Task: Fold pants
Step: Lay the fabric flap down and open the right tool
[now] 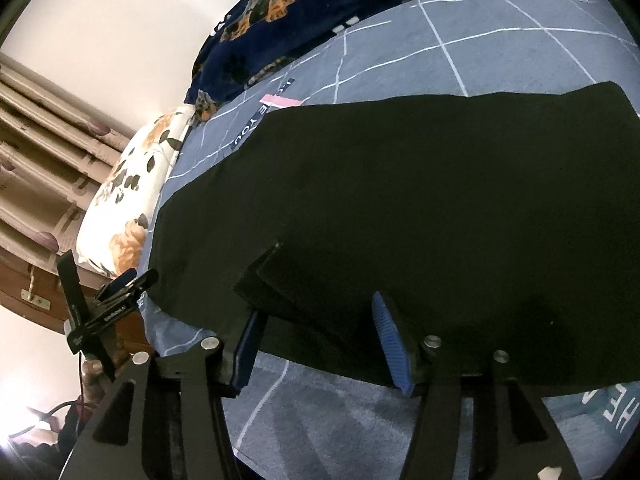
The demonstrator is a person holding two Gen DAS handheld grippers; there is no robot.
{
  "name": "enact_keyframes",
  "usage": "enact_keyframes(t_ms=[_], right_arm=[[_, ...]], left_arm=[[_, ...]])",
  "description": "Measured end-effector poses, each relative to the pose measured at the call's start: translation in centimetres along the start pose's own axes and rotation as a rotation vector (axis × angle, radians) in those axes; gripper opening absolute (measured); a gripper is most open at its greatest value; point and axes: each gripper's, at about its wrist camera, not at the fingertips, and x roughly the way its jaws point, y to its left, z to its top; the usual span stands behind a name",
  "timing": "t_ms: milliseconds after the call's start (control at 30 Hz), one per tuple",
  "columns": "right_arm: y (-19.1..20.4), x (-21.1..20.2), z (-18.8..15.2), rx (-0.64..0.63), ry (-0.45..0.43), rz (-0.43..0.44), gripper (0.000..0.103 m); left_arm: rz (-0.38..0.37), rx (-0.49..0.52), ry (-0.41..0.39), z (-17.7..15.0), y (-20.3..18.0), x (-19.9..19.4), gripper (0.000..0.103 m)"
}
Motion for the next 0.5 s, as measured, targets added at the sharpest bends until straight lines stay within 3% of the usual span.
enact_keyframes(t_ms=[200, 367, 500], right_arm=[[-0.2, 0.0, -0.1, 0.018, 0.006, 0.03, 0.056], [-0.8, 0.0, -0.3, 0.067, 0.029, 0.1, 0.065], [-1.6, 0.1, -0.3, 0.13, 0.039, 0.159, 0.067]], left_arm=[[-0.001, -0.011, -0.016, 0.3, 0.3, -0.6, 0.092], [-0.009, -0.004, -0.014, 0.4, -0.1, -1.0, 0.092], [-0.015, 0.004, -0.028, 0.6, -0.7, -1.5, 0.092]])
